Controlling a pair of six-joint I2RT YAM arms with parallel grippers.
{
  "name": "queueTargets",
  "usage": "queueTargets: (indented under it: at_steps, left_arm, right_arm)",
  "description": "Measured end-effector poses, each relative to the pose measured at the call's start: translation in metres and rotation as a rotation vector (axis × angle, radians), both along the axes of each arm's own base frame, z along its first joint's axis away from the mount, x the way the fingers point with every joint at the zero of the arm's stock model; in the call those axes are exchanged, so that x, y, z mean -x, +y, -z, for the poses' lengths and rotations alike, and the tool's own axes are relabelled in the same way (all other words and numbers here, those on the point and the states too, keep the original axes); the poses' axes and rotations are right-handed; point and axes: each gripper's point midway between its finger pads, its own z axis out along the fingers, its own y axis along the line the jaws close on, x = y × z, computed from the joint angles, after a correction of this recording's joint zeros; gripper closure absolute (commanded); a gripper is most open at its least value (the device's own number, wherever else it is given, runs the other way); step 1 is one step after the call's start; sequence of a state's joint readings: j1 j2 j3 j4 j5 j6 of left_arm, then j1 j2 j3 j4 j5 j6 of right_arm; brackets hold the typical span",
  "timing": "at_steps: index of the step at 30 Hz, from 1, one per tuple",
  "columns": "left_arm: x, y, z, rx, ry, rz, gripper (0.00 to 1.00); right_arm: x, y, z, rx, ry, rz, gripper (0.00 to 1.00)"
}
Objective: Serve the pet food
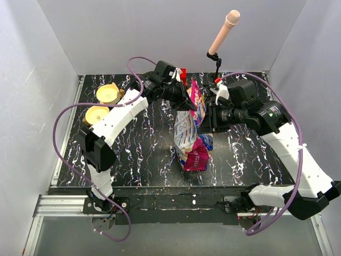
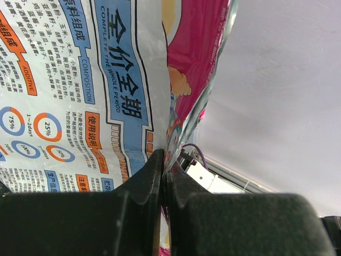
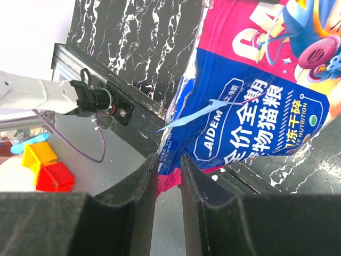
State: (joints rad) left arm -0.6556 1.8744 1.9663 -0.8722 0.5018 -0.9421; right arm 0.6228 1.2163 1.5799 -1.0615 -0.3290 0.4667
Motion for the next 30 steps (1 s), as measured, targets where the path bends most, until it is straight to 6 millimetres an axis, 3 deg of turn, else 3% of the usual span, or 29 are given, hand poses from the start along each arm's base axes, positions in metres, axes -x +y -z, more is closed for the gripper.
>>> queueTargets:
  at_steps: [8,16,20,25,26,27,28,30]
  left_arm:
    - [0.000,0.000,0.000,-0.001,0.001,0.000,1.00]
    - [0.000,0.000,0.000,-0.001,0.000,0.000,1.00]
    - [0.000,0.000,0.000,-0.002,-0.002,0.000,1.00]
    - [0.000,0.000,0.000,-0.002,-0.003,0.001,1.00]
    - [0.000,0.000,0.000,-0.002,-0.003,0.001,1.00]
    - [0.000,0.000,0.000,-0.002,-0.003,0.001,1.00]
    - [0.000,0.000,0.000,-0.002,-0.003,0.001,0.97]
    - [0.000,0.000,0.000,-0.004,-0.003,0.001,0.70]
  right_arm:
    - [0.008,0.001,0.002,-0.023,0.007,-0.029,0.66]
    - [0.021,-0.003,-0.018,-0.084,-0.053,-0.052,0.63]
    - [0.022,-0.004,-0.017,-0.081,-0.062,-0.062,0.64]
    - [0.020,-0.003,0.003,-0.045,-0.019,-0.066,0.72]
    - [0.018,-0.002,0.006,-0.040,-0.010,-0.066,0.76]
    - [0.018,-0.001,0.009,-0.035,-0.003,-0.067,0.88]
    - [0.017,-0.001,0.011,-0.031,0.005,-0.067,0.97]
    - [0.018,0.001,0.012,-0.040,0.014,-0.078,0.99]
